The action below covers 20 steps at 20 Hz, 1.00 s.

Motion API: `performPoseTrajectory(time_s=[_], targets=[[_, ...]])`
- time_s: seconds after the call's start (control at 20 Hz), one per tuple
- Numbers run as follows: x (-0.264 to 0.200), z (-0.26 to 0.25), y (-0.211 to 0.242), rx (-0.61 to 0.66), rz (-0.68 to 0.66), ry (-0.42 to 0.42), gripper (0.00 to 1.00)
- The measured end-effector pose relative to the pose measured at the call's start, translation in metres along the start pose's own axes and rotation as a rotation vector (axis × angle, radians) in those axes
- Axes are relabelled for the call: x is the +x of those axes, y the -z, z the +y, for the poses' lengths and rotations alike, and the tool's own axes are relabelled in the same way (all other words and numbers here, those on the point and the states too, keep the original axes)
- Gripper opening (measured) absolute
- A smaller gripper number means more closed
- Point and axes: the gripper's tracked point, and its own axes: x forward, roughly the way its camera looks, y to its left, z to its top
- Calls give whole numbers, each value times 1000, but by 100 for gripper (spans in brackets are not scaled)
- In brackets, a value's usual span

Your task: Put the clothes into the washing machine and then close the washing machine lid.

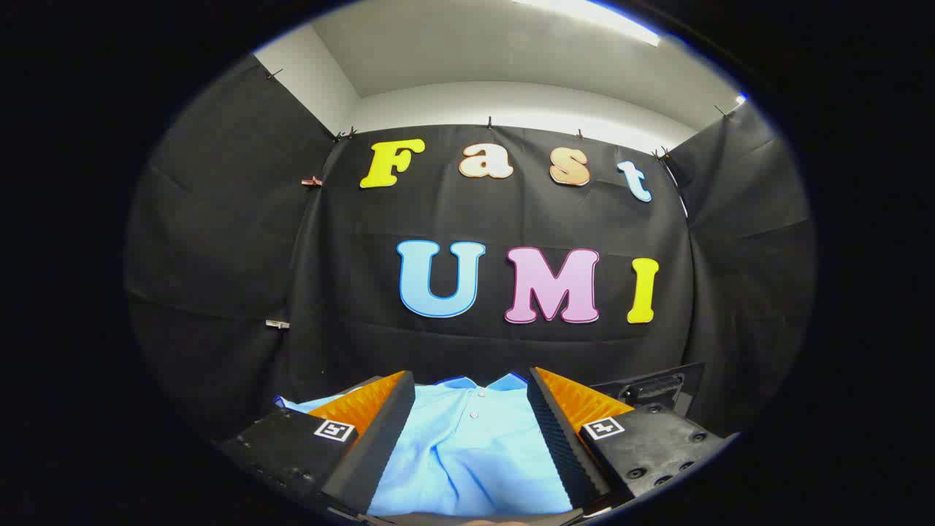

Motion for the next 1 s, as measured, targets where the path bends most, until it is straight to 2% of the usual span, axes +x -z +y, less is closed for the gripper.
performPoseTrajectory(time_s=[0.3,0.8,1.0], targets=[[-3,2,-2,6,-14,-23,97],[3,-7,2,2,6,-16,97],[5,1,4,-44,27,-47,97]])
